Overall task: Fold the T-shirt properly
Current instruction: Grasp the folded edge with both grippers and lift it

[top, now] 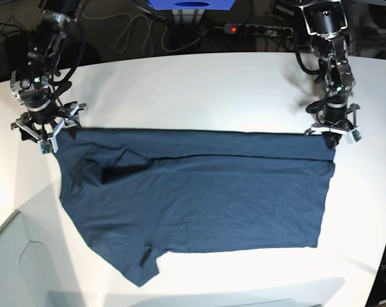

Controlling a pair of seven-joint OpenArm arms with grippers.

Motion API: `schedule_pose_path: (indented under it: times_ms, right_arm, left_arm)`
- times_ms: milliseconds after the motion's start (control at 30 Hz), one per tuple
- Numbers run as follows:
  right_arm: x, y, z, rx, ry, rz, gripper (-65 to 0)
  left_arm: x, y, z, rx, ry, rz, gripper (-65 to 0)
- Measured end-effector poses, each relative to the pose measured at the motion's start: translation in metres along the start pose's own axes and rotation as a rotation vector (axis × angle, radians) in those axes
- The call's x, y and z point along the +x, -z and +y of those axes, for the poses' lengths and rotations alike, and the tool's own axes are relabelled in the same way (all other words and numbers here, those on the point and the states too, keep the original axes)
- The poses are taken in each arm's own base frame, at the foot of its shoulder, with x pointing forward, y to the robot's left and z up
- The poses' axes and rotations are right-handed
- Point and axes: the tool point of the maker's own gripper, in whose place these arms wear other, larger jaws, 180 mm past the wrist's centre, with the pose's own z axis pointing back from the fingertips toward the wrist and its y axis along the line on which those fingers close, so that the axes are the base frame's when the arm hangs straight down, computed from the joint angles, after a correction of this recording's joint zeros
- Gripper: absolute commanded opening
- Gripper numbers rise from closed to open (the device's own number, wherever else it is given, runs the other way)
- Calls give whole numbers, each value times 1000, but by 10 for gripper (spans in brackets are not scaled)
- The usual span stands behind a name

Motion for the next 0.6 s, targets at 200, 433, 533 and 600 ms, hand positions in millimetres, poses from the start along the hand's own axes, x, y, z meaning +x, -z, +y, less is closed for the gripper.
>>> schedule_pose_path:
  times_ms: [200,433,533,600]
  right_arm:
    - [-12,23,-14,7,43,51,-220]
    - [-33,40,0,120,32,92,-292]
    - [-38,44,8,191,35,77,-431]
    - [-37,44,14,220,33,70,-562]
  left_arm:
    - [-4,-1,-2,2,-20,-3,-650]
    - [-11,-7,-2,-3,-17,-2,-650]
    - [-14,-9,0,-1,-15,5,-650]
    - [-16,-11,1,1,-13,10,-650]
